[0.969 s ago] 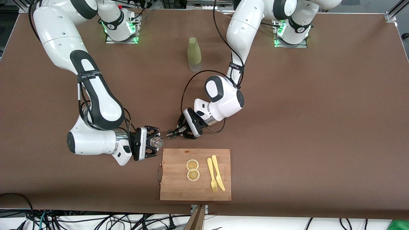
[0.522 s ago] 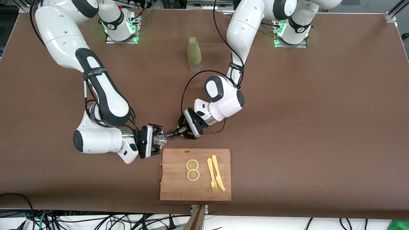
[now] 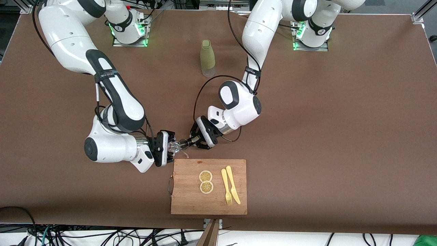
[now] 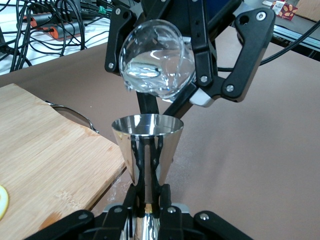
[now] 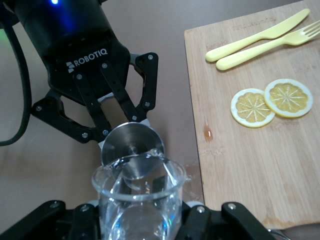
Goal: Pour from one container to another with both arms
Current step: 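Tilt the beaker with the right gripper, pouring liquid into the jigger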
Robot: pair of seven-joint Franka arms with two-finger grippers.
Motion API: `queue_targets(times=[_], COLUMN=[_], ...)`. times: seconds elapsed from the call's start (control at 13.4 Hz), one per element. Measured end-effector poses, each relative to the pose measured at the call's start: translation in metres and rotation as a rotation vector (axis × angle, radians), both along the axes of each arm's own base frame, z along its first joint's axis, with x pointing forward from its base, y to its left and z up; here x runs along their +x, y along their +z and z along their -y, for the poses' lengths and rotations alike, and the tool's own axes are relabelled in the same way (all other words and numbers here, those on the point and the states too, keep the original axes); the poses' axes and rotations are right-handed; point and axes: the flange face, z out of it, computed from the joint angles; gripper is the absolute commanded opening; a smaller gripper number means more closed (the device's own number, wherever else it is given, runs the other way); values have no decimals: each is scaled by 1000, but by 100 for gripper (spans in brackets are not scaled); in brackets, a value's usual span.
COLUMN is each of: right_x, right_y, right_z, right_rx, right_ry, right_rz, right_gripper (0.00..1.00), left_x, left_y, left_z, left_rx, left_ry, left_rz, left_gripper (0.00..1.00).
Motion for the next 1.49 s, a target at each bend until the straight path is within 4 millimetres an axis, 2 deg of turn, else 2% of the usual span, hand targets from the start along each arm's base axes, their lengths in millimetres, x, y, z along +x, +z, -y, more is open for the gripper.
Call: queue_targets(times=[0.67,1.49], right_x=[-12,-13], right_y=[0,-1], right_z=[-12,0], right_rx=[-51,-47], right_ry=[79,102], right_rz=[-21,-53], right_gripper=[24,26], left_x=[0,0], left_y=[0,-1], left_z=[0,-1], left_rx=[1,1], left_ry=[1,1], left_rz=[0,0], left_gripper=[0,0])
